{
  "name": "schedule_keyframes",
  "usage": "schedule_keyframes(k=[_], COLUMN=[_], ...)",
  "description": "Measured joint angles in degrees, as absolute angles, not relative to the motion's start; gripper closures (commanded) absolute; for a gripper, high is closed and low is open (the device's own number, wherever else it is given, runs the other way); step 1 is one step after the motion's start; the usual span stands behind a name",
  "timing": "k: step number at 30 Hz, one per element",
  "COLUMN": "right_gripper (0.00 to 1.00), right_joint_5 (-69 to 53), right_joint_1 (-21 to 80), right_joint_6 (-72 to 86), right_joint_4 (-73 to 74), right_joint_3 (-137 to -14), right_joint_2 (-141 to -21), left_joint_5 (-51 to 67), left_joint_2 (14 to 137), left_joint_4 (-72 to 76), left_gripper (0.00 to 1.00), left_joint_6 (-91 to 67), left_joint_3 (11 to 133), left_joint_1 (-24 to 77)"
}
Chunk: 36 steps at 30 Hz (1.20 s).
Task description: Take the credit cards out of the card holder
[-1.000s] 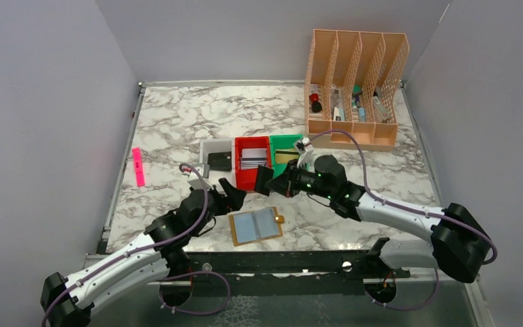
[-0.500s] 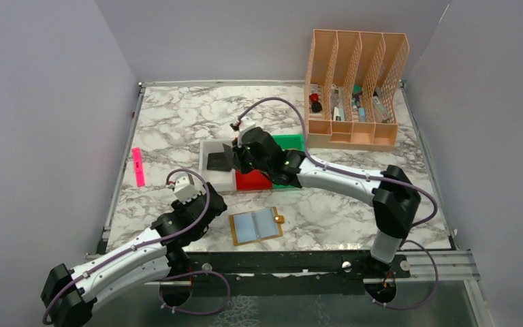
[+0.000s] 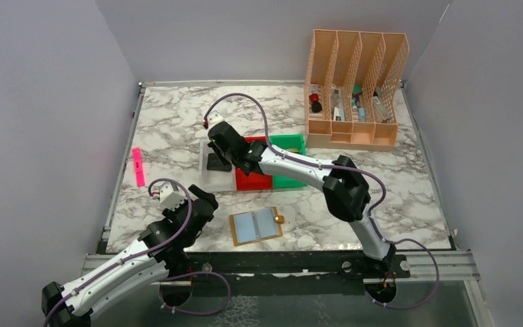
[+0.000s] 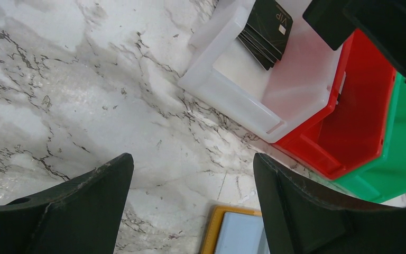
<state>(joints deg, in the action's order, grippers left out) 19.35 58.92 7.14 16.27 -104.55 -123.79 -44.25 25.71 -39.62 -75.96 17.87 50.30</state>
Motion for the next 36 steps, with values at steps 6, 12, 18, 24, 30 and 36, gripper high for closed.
schedule_keyframes(k=[6, 12, 18, 24, 30, 36], right_gripper=[0.99, 0.96, 0.9, 0.79, 0.73, 0.69], right_joint_5=[24.0, 30.2, 33.1, 33.1, 32.3, 30.4], right_joint_1=[59.6, 60.4, 60.8, 60.9, 60.9, 60.9], right_joint_6=[2.0, -3.3, -7.2, -8.7, -9.7, -10.2], right_joint_4=[18.9, 19.4, 19.1, 19.0, 18.5, 18.5], right_joint_3=[-112.5, -115.2, -115.9, -116.0, -116.2, -116.2], right_joint_2=[-131.0, -135.0, -137.0, -137.4, -138.5, -138.5], left_joint_5=[-45.5, -46.5, -47.4, -47.7, -47.7, -47.9], left_joint_2=[24.6, 22.4, 19.9, 18.4, 17.3, 16.4], left_joint_4=[-40.9, -43.0, -44.3, -45.2, -45.6, -45.6], left_gripper=[0.13, 0.13, 0.14, 0.14, 0.14, 0.14], left_joint_6=[-77.0, -77.7, -78.3, -78.5, -78.5, -78.6], left_joint_3=[17.9, 17.9, 18.0, 18.0, 18.0, 18.0], left_joint_1=[50.3, 50.3, 50.3, 50.3, 50.3, 50.3])
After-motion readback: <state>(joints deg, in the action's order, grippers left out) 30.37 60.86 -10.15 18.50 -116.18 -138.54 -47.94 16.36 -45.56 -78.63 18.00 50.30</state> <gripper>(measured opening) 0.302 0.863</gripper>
